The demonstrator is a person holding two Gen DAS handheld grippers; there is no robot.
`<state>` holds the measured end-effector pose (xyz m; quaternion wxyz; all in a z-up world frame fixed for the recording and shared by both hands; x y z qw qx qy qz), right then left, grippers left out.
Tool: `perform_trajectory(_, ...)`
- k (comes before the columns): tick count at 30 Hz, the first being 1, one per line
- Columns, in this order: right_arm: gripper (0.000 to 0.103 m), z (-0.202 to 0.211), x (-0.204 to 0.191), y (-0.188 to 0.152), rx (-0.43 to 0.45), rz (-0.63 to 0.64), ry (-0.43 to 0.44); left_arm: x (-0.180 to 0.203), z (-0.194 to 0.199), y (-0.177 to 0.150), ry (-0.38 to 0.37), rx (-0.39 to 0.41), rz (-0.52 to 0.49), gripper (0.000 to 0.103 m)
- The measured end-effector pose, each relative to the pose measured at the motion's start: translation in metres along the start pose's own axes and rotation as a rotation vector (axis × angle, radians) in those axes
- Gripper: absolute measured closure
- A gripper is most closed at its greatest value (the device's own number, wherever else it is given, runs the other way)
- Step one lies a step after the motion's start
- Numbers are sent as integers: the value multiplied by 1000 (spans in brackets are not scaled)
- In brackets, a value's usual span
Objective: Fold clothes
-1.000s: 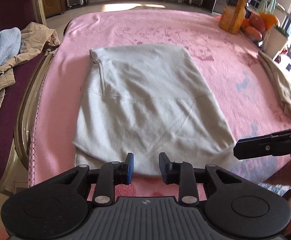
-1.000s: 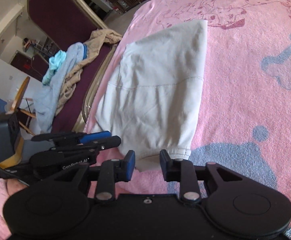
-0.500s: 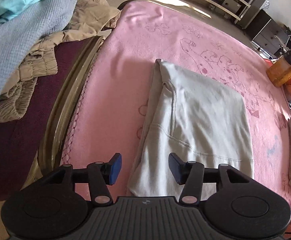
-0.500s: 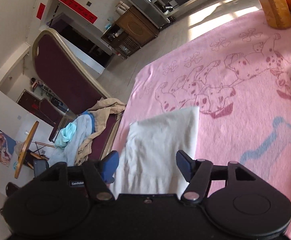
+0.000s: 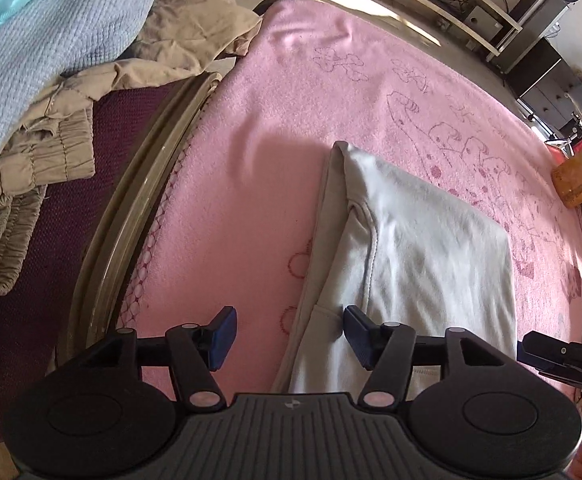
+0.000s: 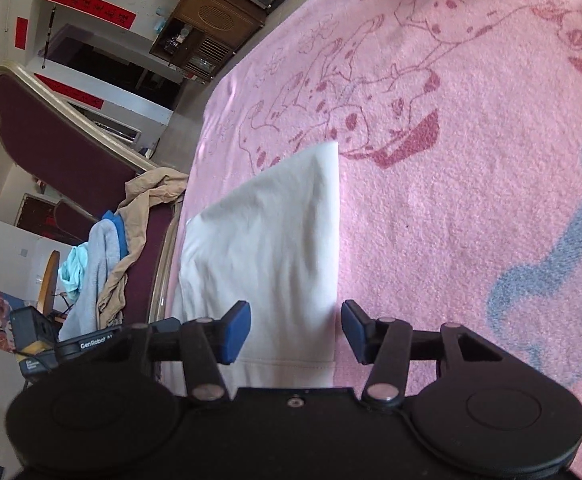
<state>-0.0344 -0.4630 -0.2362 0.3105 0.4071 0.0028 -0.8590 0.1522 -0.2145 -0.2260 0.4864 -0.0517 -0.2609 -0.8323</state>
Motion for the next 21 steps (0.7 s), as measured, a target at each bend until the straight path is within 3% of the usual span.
perform_trajectory(11,55,0,17,0,8,-117,114,7,-7,-1,-45,-29,-23,45)
perform_trajectory(14,55,-1,17,0,9,-123,115,10,-12,-2,-14,-41,-45,43)
perform_trajectory(16,55,-1,14,0,10,-110,106,12,-16,-2,7,-48,-61,36)
perform_trajectory(19,50,-2,10,0,11,-92,96,16,-21,-2,38,-60,-83,19)
perform_trajectory(21,35,-2,5,0,11,-78,100,18,-24,-2,59,-67,-99,7)
Point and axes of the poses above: each gripper's, at about its wrist camera, not at the fingertips, and z roughly against the way its jaws point, x to its right, y to its top, the point moved 6 cm from there along -z, roughly the way its jaws point, and after that the axes turned 5 degrees about -y, right-handed, at the moved point
